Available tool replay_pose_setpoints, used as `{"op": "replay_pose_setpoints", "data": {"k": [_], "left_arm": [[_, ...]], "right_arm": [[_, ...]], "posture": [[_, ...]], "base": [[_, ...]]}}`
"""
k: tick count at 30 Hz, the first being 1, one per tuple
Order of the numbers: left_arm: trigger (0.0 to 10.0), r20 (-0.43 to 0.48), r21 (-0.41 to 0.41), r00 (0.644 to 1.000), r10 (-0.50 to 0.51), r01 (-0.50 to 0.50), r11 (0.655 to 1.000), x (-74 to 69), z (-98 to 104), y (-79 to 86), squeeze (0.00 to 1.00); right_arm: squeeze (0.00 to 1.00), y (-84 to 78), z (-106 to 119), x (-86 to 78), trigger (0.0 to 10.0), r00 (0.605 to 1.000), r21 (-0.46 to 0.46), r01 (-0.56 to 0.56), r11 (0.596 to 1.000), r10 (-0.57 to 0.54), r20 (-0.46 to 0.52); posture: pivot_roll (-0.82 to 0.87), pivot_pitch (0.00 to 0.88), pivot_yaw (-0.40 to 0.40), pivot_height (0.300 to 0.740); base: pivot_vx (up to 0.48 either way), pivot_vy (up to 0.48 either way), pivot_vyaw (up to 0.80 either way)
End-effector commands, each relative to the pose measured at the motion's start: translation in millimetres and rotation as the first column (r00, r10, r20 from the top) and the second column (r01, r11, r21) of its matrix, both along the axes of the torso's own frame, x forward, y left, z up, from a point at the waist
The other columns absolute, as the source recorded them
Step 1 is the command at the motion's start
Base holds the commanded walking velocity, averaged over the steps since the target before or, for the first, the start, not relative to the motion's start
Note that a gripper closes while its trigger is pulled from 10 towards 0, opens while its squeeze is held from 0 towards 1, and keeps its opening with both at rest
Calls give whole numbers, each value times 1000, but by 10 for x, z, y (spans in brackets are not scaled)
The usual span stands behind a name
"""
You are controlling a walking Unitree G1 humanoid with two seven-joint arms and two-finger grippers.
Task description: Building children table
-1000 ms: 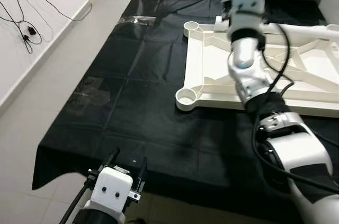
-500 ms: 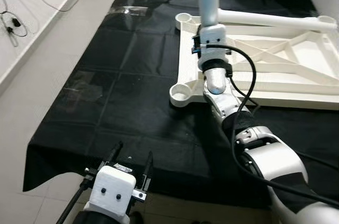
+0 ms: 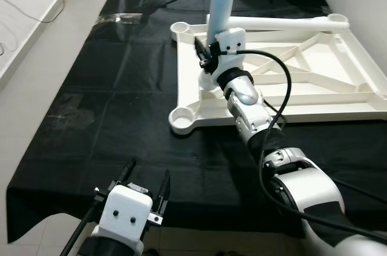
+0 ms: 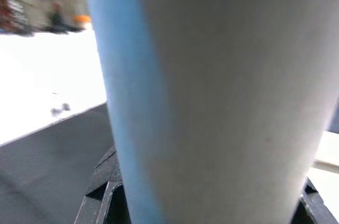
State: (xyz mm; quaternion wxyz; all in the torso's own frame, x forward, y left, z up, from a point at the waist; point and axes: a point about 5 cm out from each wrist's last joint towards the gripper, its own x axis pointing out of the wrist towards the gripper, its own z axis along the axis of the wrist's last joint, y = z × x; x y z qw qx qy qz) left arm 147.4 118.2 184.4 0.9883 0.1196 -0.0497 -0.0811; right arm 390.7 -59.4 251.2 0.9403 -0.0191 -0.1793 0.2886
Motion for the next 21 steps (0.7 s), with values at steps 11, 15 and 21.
{"op": "replay_pose_setpoints", "data": {"k": [11, 15, 21], "left_arm": [[10000, -14, 44, 1000, 6, -6, 999, 66, -59, 41, 0], [10000, -5, 46, 1000, -2, 2, 999, 97, -57, 23, 0], [10000, 14, 42, 1000, -12, 12, 999, 176, -55, -9, 0]], "right_arm": [[0, 347, -456, -695, 10000, 698, 111, -582, 806, 565, -441], [0, 414, -234, -1087, 10000, 522, 187, -758, 625, 753, -401], [0, 491, -114, -1030, 10000, 559, 304, -684, 663, 744, -366]], "posture": [[116, 254, -15, 740], [108, 233, -19, 740], [99, 214, -24, 740]], "base": [[0, 0, 0], [0, 0, 0], [0, 0, 0]]}}
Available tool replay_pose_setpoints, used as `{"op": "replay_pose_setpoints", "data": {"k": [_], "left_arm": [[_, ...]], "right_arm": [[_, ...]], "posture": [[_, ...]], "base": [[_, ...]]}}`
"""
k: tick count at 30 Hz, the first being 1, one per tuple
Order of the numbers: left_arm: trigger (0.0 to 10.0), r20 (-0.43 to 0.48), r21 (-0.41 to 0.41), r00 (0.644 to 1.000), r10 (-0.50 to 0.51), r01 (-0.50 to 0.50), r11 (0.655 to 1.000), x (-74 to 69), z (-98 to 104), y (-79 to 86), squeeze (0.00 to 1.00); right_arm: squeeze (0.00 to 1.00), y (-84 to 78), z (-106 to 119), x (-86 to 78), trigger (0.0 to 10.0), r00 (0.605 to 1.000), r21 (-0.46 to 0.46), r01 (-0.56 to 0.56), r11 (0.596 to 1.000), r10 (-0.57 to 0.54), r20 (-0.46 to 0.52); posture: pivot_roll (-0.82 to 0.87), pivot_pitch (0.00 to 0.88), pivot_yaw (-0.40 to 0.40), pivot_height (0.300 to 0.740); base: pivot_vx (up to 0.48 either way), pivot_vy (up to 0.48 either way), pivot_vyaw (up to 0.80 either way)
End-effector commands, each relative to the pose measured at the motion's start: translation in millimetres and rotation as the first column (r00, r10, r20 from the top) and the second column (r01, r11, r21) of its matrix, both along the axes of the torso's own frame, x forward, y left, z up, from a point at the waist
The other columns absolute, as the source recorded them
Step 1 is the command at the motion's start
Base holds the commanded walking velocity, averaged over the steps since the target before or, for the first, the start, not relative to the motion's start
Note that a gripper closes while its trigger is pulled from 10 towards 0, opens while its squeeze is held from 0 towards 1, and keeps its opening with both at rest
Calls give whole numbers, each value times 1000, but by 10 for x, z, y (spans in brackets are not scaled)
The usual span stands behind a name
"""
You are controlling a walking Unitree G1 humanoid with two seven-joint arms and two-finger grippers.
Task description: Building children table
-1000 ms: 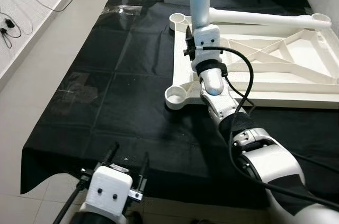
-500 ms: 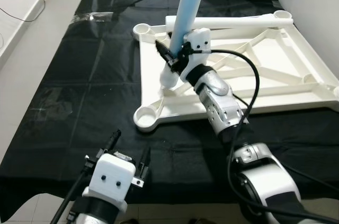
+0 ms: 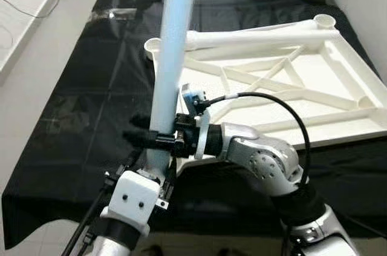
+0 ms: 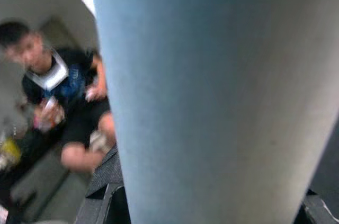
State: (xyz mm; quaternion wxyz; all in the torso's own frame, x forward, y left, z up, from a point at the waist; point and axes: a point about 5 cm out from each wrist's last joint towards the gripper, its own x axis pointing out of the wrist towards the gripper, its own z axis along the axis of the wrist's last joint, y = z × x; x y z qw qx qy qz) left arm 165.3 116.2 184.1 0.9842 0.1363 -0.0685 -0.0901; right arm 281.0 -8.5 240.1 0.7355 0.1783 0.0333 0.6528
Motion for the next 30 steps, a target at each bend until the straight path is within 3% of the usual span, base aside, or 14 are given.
{"op": "replay_pose_setpoints", "data": {"k": [1, 5, 7, 8, 9, 11, 13, 14, 16, 19, 20, 21, 23, 30], "left_arm": [[10000, -20, 8, 1000, 8, -8, 1000, 8, -52, 0, 0], [10000, -20, -1, 1000, 4, -4, 1000, 19, -66, -29, 0], [10000, -22, 0, 1000, -3, 3, 1000, 29, -88, -48, 0], [10000, -22, 0, 1000, -3, 3, 1000, 29, -88, -48, 0], [10000, -19, 4, 1000, -11, 11, 1000, 36, -94, -66, 0], [10000, -18, 4, 1000, -13, 13, 1000, 38, -93, -70, 0], [10000, -16, 0, 1000, -12, 12, 1000, 48, -94, -79, 0], [10000, -16, 0, 1000, -12, 12, 1000, 48, -94, -79, 0], [10000, -19, -3, 1000, -11, 11, 1000, 45, -100, -82, 0], [10000, -21, -3, 1000, -12, 12, 1000, 33, -102, -87, 0], [10000, -29, -10, 1000, -3, 2, 1000, 1, -98, -82, 0], [10000, -29, -10, 1000, -3, 2, 1000, 1, -98, -82, 0], [10000, -47, -17, 999, 23, -24, 1000, -50, -113, -51, 0], [10000, -62, -20, 997, 49, -50, 999, -117, -110, -22, 0]], "right_arm": [[0, -30, 81, 254, 10000, 978, 38, 209, 977, -209, 13], [0, -191, 527, 623, 10000, 888, 178, 450, 875, -459, 11], [0, -416, 883, 841, 10000, 778, 300, 613, 731, -625, -66], [0, -416, 883, 841, 10000, 778, 300, 613, 731, -625, -66], [0, -674, 1090, 990, 10000, 565, 346, 778, 524, -825, -21], [0, -723, 1122, 1004, 10000, 514, 354, 802, 482, -858, 5], [0, -800, 1099, 1043, 10000, 302, 335, 872, 357, -931, 206], [0, -800, 1099, 1043, 10000, 302, 335, 872, 357, -931, 206], [0, -676, 905, 1042, 10000, 182, 320, 885, 340, -882, 434], [0, -526, 699, 1025, 10000, 197, 288, 876, 388, -831, 521], [0, -278, 276, 975, 10000, 311, 180, 856, 484, -761, 569], [0, -278, 276, 975, 10000, 311, 180, 856, 484, -761, 569], [0, -73, -83, 902, 10000, 465, 58, 813, 579, -706, 534], [0, 249, -353, 686, 10000, 585, -12, 704, 710, -571, 576]], "posture": [[102, 208, -27, 740], [103, 200, -30, 740], [103, 193, -32, 740], [103, 193, -32, 740], [103, 193, -32, 740], [103, 193, -32, 740], [100, 190, -32, 740], [100, 190, -32, 740], [104, 198, -34, 740], [109, 213, -33, 740], [111, 224, -28, 740], [111, 224, -28, 740], [118, 253, -31, 740], [121, 279, -36, 740]], "base": [[0, 0, 0], [0, 0, 0], [0, 0, 0], [0, 0, 0], [0, 0, 0], [0, 0, 0], [0, 0, 0], [0, 0, 0], [0, 0, 0], [0, 0, 0], [0, 0, 0], [0, 0, 0], [0, 0, 0], [0, 0, 0]]}}
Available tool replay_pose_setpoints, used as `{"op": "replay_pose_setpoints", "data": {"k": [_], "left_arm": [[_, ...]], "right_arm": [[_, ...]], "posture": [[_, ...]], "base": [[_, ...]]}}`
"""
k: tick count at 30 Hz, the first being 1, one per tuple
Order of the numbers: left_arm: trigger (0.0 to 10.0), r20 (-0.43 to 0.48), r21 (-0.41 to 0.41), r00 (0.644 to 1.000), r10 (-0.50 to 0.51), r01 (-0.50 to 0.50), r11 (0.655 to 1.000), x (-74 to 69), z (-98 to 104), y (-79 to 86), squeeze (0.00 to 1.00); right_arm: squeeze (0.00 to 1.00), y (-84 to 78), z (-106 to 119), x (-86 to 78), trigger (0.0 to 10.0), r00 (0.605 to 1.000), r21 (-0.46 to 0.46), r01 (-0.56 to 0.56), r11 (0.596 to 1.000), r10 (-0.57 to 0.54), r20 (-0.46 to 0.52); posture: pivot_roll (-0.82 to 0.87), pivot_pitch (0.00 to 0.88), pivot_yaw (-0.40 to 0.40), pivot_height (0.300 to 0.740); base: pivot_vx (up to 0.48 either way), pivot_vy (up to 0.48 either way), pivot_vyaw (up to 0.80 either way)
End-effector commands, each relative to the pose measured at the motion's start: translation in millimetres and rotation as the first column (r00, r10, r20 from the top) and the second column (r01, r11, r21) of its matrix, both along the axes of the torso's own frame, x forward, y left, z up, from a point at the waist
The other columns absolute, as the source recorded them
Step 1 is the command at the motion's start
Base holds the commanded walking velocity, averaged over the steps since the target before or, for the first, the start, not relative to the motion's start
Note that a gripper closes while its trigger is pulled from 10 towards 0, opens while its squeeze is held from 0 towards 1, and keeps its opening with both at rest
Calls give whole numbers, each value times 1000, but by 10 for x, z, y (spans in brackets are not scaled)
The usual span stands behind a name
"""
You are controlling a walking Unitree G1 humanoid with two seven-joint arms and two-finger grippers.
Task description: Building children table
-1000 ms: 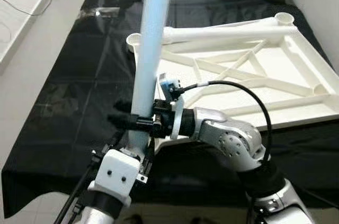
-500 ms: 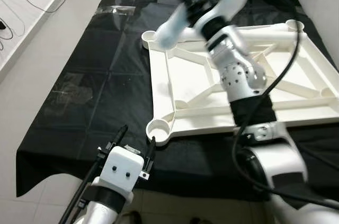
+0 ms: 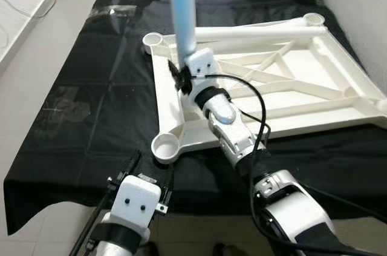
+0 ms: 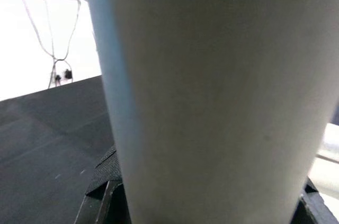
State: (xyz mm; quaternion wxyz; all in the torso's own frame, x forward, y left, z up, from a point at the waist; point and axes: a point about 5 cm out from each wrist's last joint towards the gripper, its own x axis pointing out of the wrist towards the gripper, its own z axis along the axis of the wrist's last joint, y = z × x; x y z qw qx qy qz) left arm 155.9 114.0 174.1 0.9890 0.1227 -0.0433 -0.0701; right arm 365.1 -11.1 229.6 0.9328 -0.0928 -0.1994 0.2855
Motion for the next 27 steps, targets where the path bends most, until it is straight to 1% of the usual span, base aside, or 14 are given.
{"op": "replay_pose_setpoints", "data": {"k": [1, 2, 3, 4, 5, 11, 19, 20, 21, 23, 24, 25, 26, 27], "left_arm": [[10000, -15, 6, 1000, 9, -9, 1000, -25, -14, 4, 0], [10000, -15, 6, 1000, 9, -9, 1000, -25, -14, 4, 0], [10000, -16, 7, 1000, 14, -14, 1000, -19, -18, 15, 0], [10000, -16, 7, 1000, 14, -14, 1000, -19, -18, 15, 0], [10000, -15, 8, 1000, 21, -21, 1000, -13, -19, 34, 0], [10000, -13, 9, 999, 29, -29, 1000, -12, -29, 57, 0], [10000, -15, 10, 1000, 17, -17, 1000, -20, -44, 17, 0], [10000, -16, 12, 1000, 12, -12, 1000, -16, -54, 4, 0], [10000, -16, 12, 1000, 12, -12, 1000, -16, -54, 4, 0], [10000, -15, 23, 1000, 3, -2, 1000, 1, -72, -4, 0], [10000, -15, 23, 1000, 3, -2, 1000, 1, -72, -4, 0], [10000, -14, 26, 1000, 4, -3, 1000, 15, -77, 3, 0], [10000, -13, 22, 1000, 8, -8, 1000, 29, -81, 15, 0], [10000, -13, 22, 1000, 8, -8, 1000, 29, -81, 15, 0]], "right_arm": [[0, 372, -256, -231, 10000, 967, 13, -200, 980, 199, -161], [0, 372, -256, -231, 10000, 967, 13, -200, 980, 199, -161], [0, 455, -193, -293, 10000, 935, 126, -245, 961, 269, -231], [0, 455, -193, -293, 10000, 935, 126, -245, 961, 269, -231], [0, 517, -76, -337, 10000, 908, 209, -278, 937, 328, -261], [0, 549, 378, -334, 10000, 906, 422, -261, 868, 371, -204], [0, 504, 493, -309, 10000, 909, 496, -238, 835, 371, -190], [0, 475, 536, -287, 10000, 903, 543, -221, 810, 380, -200], [0, 475, 536, -287, 10000, 903, 543, -221, 810, 380, -200], [0, 368, 765, -252, 10000, 903, 610, -232, 758, 401, -155], [0, 368, 765, -252, 10000, 903, 610, -232, 758, 401, -155], [0, 278, 876, -238, 10000, 923, 589, -251, 768, 374, -94], [0, 183, 929, -222, 10000, 944, 540, -255, 802, 327, -40], [0, 183, 929, -222, 10000, 944, 540, -255, 802, 327, -40]], "posture": [[120, 284, -39, 740], [120, 284, -39, 740], [118, 285, -40, 740], [118, 285, -40, 740], [118, 285, -40, 740], [106, 282, -46, 740], [103, 270, -47, 740], [105, 266, -47, 740], [105, 266, -47, 740], [104, 250, -46, 740], [104, 250, -46, 740], [102, 240, -48, 740], [101, 227, -47, 740], [101, 227, -47, 740]], "base": [[0, 0, 0], [0, 0, 0], [0, 0, 0], [0, 0, 0], [0, 0, 0], [0, 0, 0], [0, 0, 0], [0, 0, 0], [0, 0, 0], [0, 0, 0], [0, 0, 0], [0, 0, 0], [0, 0, 0], [0, 0, 0]]}}
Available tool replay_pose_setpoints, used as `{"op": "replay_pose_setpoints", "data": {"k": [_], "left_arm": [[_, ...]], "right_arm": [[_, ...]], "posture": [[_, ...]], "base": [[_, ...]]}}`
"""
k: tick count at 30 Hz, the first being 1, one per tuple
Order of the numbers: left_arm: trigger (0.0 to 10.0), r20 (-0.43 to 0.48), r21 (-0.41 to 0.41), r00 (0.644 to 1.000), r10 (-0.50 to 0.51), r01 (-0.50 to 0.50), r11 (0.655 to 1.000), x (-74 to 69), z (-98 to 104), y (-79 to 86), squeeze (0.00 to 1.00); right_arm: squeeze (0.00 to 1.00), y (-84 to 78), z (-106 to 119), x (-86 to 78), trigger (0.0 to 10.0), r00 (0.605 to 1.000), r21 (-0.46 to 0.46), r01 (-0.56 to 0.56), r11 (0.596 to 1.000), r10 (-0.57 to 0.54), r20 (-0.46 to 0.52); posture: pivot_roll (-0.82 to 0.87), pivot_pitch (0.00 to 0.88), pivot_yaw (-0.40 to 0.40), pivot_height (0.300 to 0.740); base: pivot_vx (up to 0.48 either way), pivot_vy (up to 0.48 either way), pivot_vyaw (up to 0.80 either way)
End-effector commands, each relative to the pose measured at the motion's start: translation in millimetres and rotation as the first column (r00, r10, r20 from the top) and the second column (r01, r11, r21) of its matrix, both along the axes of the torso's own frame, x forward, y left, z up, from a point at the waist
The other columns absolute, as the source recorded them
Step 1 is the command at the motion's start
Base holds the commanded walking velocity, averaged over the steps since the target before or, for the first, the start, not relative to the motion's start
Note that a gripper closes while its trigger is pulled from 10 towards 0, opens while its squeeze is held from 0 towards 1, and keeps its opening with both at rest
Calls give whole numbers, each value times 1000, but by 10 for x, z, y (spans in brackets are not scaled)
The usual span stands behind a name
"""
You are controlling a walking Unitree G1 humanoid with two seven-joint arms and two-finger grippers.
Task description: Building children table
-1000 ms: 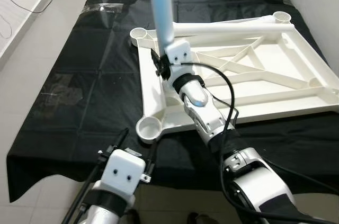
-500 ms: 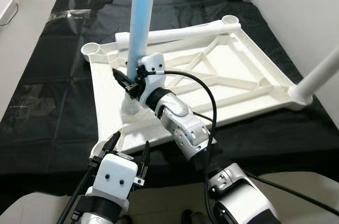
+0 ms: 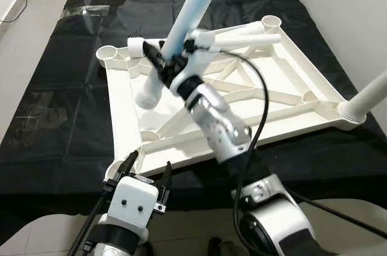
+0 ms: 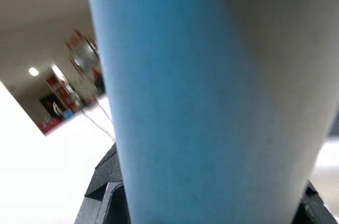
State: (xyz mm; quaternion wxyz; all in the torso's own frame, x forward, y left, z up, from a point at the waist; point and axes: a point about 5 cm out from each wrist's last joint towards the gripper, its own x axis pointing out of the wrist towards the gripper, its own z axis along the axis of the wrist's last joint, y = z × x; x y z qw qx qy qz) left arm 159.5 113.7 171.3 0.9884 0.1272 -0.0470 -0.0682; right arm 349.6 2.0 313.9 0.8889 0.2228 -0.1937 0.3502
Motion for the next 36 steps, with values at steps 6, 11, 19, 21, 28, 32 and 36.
{"op": "replay_pose_setpoints", "data": {"k": [6, 11, 19, 21, 28, 32, 36], "left_arm": [[10000, -34, -27, 998, 45, -45, 999, 20, -88, 52, 0], [10000, -33, -31, 998, 51, -52, 998, 57, -102, 47, 0], [10000, -8, -40, 998, 61, -61, 997, 151, -77, 48, 0], [10000, -12, -41, 997, 70, -71, 997, 151, -85, 76, 0], [10000, -16, -40, 996, 85, -85, 996, 151, -99, 111, 0], [10000, -7, -20, 996, 94, -94, 995, 164, -98, 128, 0], [10000, -7, -23, 995, 98, -98, 995, 176, -106, 130, 0]], "right_arm": [[0, -433, -142, -41, 10000, 964, -151, 205, 967, -173, 201], [0, -501, -197, -37, 10000, 964, -156, 217, 964, -186, 188], [0, -619, -249, -7, 10000, 959, -122, 267, 956, -250, 137], [0, -635, -287, 8, 10000, 958, -128, 273, 954, -258, 123], [0, -657, -382, 44, 10000, 960, -145, 278, 950, -268, 87], [0, -641, -434, 39, 10000, 962, -162, 272, 948, -263, 77], [0, -654, -463, 39, 10000, 963, -179, 269, 946, -260, 71]], "posture": [[88, 169, -44, 740], [86, 148, -42, 740], [95, 89, -41, 740], [101, 83, -44, 740], [104, 75, -45, 740], [106, 69, -41, 740], [101, 72, -37, 740]], "base": [[0, 0, 132], [0, 0, 791], [0, 40, 394], [-159, 341, 0], [-329, 353, 0], [-171, 171, 0], [0, 0, 0]]}}
